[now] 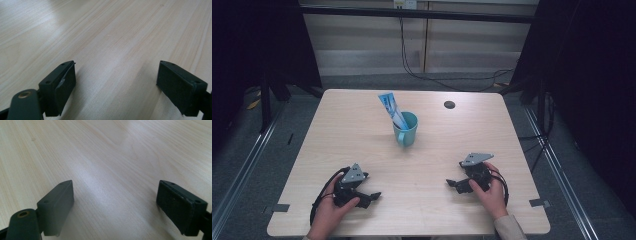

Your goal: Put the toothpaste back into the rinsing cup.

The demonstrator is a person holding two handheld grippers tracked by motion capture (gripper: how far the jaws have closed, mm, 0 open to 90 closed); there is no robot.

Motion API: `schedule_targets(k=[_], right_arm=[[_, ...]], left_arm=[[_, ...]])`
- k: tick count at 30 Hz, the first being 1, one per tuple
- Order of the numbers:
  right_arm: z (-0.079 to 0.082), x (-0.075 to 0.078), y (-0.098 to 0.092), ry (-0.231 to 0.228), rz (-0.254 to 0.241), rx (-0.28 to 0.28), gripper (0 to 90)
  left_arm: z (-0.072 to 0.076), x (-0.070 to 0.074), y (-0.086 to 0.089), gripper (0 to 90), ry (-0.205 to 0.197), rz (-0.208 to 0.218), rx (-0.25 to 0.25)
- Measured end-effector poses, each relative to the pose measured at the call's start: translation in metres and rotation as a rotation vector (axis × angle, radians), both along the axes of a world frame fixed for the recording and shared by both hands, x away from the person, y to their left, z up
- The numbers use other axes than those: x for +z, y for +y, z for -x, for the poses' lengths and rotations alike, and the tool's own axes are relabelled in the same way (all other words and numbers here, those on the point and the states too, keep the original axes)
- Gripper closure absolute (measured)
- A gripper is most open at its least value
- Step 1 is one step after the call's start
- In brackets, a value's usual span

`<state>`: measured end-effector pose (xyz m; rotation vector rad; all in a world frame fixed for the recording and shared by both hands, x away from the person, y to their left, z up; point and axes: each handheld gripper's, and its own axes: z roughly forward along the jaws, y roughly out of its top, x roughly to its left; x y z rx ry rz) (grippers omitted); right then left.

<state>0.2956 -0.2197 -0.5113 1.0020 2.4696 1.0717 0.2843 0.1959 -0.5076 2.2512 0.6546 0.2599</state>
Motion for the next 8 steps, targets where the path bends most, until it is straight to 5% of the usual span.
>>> schedule_targets(k=[8], right_arm=[[-0.0004, -0.0002, -0.0001, 0.001, 0.0, 0.0, 12.5]], left_arm=[[0.0, 0.0, 0.0, 15.3, 0.0, 0.0, -0.001]])
